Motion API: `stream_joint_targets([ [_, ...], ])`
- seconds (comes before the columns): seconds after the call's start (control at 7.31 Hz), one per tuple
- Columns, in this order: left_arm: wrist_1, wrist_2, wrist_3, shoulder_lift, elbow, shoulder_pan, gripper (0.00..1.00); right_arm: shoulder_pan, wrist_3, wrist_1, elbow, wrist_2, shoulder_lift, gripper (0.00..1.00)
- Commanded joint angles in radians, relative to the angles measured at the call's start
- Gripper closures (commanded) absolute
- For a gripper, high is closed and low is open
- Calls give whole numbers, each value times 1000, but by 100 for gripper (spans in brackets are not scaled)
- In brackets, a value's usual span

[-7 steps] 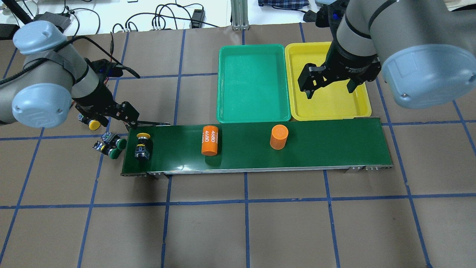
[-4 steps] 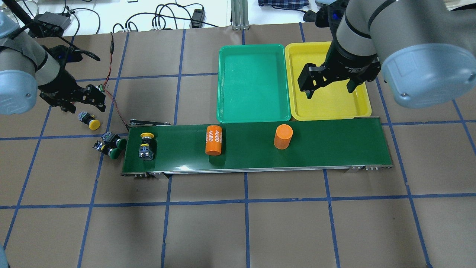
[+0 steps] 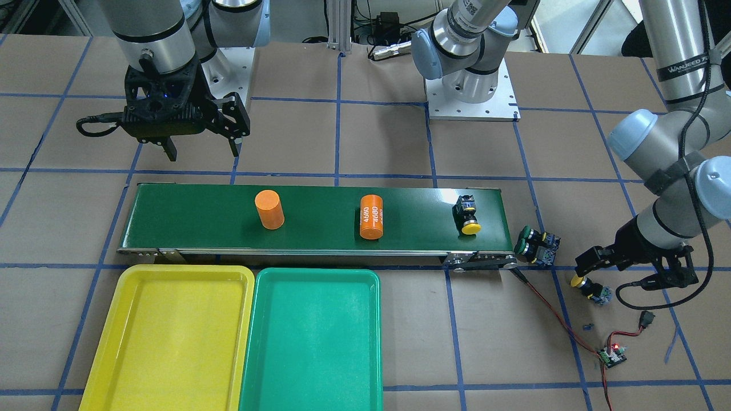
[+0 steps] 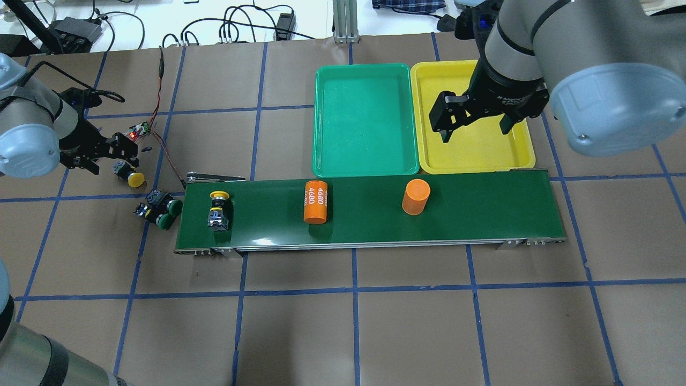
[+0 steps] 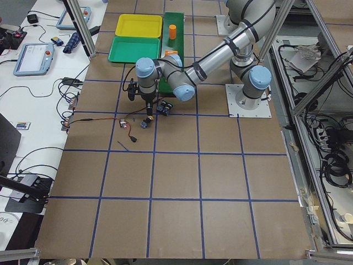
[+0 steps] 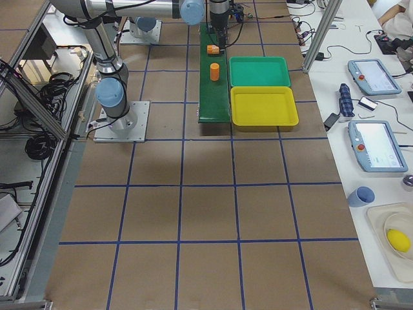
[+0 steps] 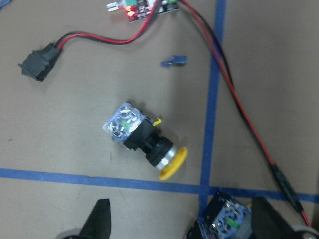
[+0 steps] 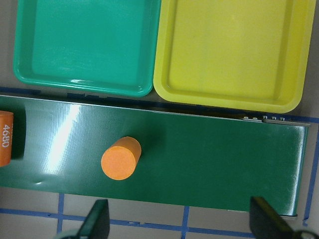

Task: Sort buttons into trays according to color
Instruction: 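Move the left gripper back and grasp another yellow push-button switch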

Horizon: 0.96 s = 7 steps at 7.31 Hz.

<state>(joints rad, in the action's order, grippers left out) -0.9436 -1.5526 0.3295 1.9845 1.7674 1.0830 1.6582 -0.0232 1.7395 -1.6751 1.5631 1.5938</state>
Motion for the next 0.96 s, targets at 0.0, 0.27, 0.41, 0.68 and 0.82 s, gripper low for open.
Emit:
stream_joint_targets([
  [0.0, 58, -30, -9, 62, -6, -2, 0, 0, 2, 2, 0, 0, 0, 0],
  [0.27, 88, -31, -10, 102, -8, -2, 0, 2, 5, -2, 0, 0, 0, 0],
  [0.41, 89, -29, -10, 112, -8, -2, 48, 0, 3, -2, 0, 0, 0, 0],
  [0.68, 95, -32, -9, 116, -11, 0, 100, 0, 3, -2, 0, 0, 0, 0],
  [0.82, 92, -31, -6, 96, -13, 0, 100, 2, 3, -2, 0, 0, 2, 0],
])
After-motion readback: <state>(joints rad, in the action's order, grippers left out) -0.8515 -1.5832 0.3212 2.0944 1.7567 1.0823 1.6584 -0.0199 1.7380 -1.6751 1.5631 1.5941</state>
